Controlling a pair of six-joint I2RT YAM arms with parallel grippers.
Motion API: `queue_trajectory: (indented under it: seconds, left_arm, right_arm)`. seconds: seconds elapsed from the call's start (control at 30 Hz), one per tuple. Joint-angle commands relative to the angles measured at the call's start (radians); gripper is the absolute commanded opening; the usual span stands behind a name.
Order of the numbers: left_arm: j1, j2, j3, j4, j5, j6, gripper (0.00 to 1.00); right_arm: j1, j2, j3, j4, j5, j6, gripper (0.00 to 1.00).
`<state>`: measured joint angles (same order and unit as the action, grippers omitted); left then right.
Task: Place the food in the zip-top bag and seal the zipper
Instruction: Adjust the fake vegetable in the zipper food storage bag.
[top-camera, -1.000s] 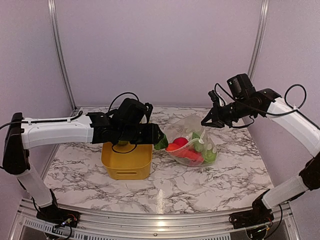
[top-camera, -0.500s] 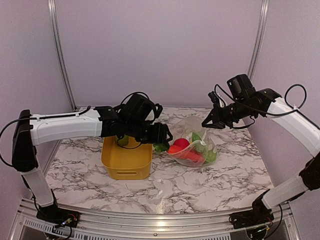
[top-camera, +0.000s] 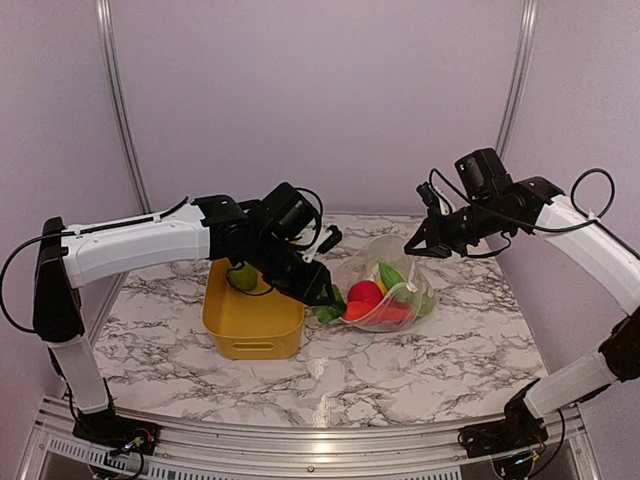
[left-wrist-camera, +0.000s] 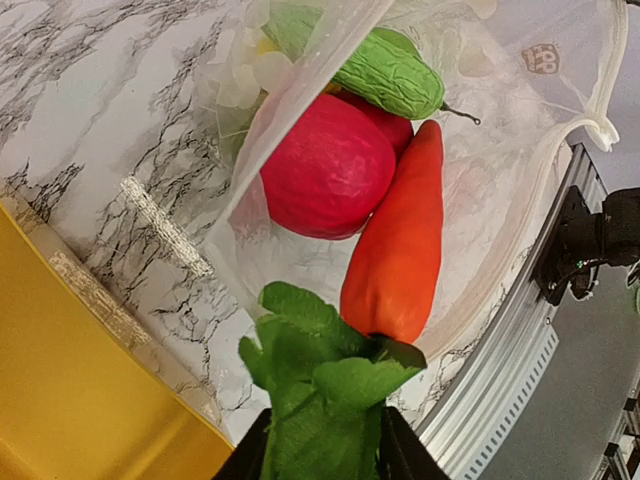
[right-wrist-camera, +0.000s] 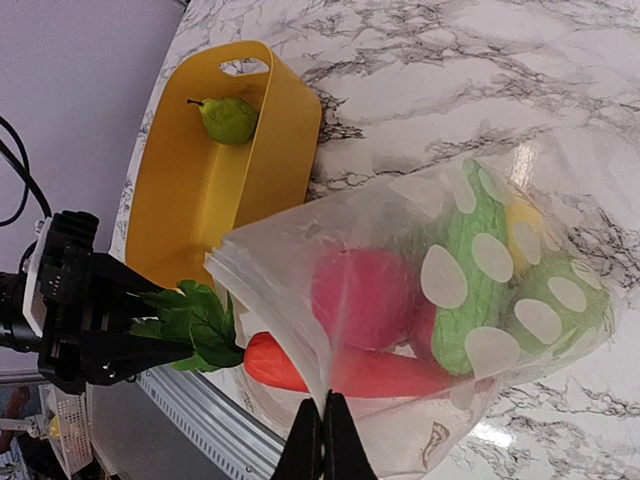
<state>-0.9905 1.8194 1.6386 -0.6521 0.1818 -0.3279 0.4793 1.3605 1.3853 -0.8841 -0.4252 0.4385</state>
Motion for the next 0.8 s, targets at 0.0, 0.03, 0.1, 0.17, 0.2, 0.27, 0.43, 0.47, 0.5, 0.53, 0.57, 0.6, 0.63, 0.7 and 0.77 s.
queue_trajectory:
  seconds: [0.0, 0.03, 0.1, 0.17, 0.2, 0.27, 0.43, 0.47, 0.5, 0.53, 0.57, 0.6, 0.63, 0.7, 0.77]
  left_arm:
    - [-0.004, 0.028, 0.050, -0.071, 0.033, 0.031, 0.23]
    - [-0.004, 0.030, 0.054, -0.071, 0.039, 0.032, 0.19]
    - [-0.004, 0.037, 0.062, -0.075, 0.056, 0.031, 0.10]
    - [-0.004, 0.042, 0.079, -0.087, 0.067, 0.034, 0.00]
    - [-0.004, 0.044, 0.094, -0.093, 0.070, 0.036, 0.00]
    - [-0.004, 0.042, 0.127, -0.095, 0.063, 0.044, 0.00]
    - [-0.011, 0.032, 0.176, 0.030, 0.089, 0.077, 0.00]
    - [-0.013, 0.033, 0.175, 0.081, 0.086, 0.069, 0.00]
    - [-0.013, 0.035, 0.173, 0.138, 0.084, 0.056, 0.00]
    - [-0.013, 0.038, 0.170, 0.200, 0.082, 0.033, 0.00]
    - [-0.013, 0.047, 0.167, 0.252, 0.079, 0.016, 0.00]
    - [-0.013, 0.062, 0.172, 0.307, 0.076, 0.003, 0.00]
    - [-0.013, 0.081, 0.184, 0.333, 0.063, -0.006, 0.00]
    - [-0.014, 0.120, 0.207, 0.382, 0.044, -0.017, 0.00]
    - [-0.014, 0.159, 0.238, 0.414, 0.027, -0.032, 0.00]
  right_arm:
    - [-0.002, -0.018, 0.023, 0.014, -0.012, -0.014, 0.00]
    - [-0.002, -0.018, 0.022, 0.014, -0.012, -0.014, 0.00]
    - [-0.003, -0.018, 0.019, 0.016, -0.012, -0.014, 0.00]
    - [-0.002, -0.020, 0.018, 0.016, -0.012, -0.014, 0.00]
    - [-0.003, -0.021, 0.018, 0.017, -0.011, -0.013, 0.00]
    - [-0.002, -0.022, 0.016, 0.017, -0.010, -0.010, 0.00]
    - [-0.002, -0.030, 0.006, 0.022, -0.014, -0.001, 0.00]
    - [-0.002, -0.030, 0.006, 0.022, -0.015, 0.000, 0.00]
    - [-0.001, -0.030, 0.006, 0.021, -0.018, 0.002, 0.00]
    - [-0.001, -0.031, 0.006, 0.019, -0.020, 0.002, 0.00]
    - [-0.001, -0.031, 0.007, 0.018, -0.019, 0.002, 0.00]
    - [-0.001, -0.032, 0.008, 0.016, -0.017, 0.004, 0.00]
    - [-0.001, -0.033, 0.010, 0.015, -0.018, 0.005, 0.00]
    - [-0.001, -0.033, 0.016, 0.010, -0.019, 0.005, 0.00]
    - [-0.001, -0.034, 0.020, 0.005, -0.022, 0.006, 0.00]
